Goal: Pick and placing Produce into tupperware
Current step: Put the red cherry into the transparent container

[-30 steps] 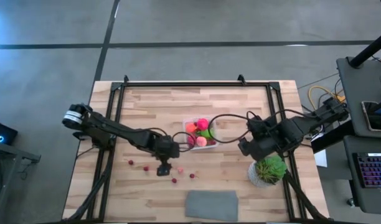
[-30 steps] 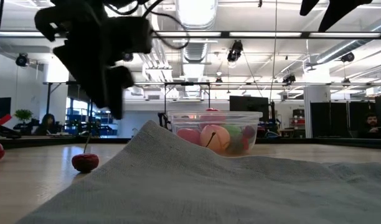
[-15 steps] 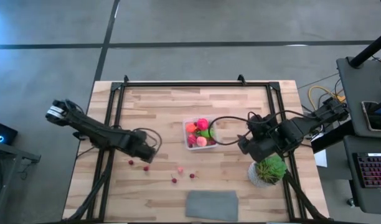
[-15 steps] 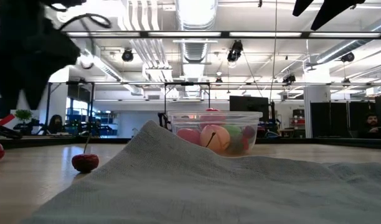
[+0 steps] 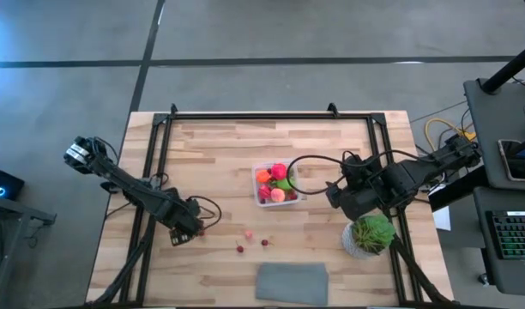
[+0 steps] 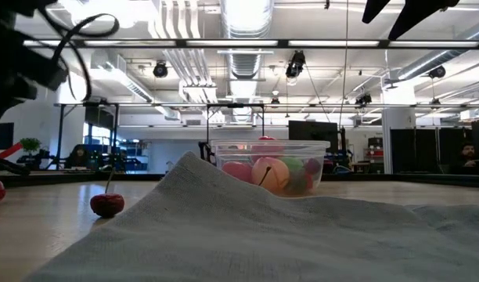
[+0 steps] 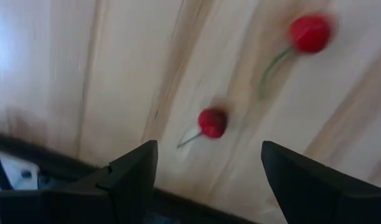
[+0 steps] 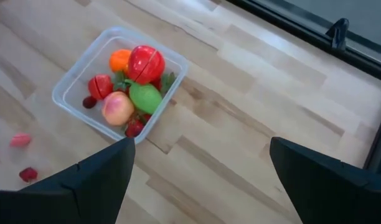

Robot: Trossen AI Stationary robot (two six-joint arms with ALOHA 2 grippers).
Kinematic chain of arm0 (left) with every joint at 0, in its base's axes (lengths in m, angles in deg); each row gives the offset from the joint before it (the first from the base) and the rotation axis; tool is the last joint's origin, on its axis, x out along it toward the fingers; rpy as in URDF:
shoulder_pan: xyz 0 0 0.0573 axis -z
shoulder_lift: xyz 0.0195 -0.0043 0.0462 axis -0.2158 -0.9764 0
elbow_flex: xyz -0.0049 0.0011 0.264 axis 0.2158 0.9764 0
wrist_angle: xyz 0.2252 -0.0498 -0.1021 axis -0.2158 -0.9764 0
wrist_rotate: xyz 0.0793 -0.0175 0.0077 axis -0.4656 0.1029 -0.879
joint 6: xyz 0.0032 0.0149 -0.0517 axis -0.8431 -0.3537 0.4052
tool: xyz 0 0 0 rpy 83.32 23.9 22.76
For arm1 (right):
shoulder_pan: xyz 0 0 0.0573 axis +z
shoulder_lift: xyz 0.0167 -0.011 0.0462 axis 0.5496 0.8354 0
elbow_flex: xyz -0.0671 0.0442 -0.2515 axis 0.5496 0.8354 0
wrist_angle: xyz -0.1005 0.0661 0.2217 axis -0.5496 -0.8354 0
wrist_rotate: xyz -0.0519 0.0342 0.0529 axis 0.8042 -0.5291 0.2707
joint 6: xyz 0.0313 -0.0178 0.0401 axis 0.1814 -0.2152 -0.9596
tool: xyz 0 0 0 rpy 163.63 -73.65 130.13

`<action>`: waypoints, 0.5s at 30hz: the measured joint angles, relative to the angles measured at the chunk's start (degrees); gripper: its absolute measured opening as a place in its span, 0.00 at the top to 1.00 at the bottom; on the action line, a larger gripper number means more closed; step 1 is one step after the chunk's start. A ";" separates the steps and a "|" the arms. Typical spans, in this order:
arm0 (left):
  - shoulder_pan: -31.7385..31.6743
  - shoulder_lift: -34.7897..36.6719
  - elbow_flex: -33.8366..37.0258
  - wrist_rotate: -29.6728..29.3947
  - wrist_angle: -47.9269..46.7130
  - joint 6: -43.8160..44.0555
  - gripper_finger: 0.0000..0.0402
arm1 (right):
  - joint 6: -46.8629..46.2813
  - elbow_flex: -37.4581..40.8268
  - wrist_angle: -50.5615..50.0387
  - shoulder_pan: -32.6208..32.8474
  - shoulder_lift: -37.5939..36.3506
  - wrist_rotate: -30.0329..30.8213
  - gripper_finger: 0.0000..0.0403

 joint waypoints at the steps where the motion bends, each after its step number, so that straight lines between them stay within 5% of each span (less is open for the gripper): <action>1: 0.01 -0.23 0.77 0.50 -0.07 0.99 0.32 | -0.39 0.00 0.04 0.00 0.00 0.32 0.09; 6: -0.30 -0.34 4.36 6.34 2.25 2.91 0.32 | -0.70 0.09 0.05 -0.38 0.00 0.50 0.09; 15: -1.48 -0.84 4.95 6.44 4.48 2.13 0.32 | -0.63 0.11 0.09 -2.33 0.00 0.92 0.09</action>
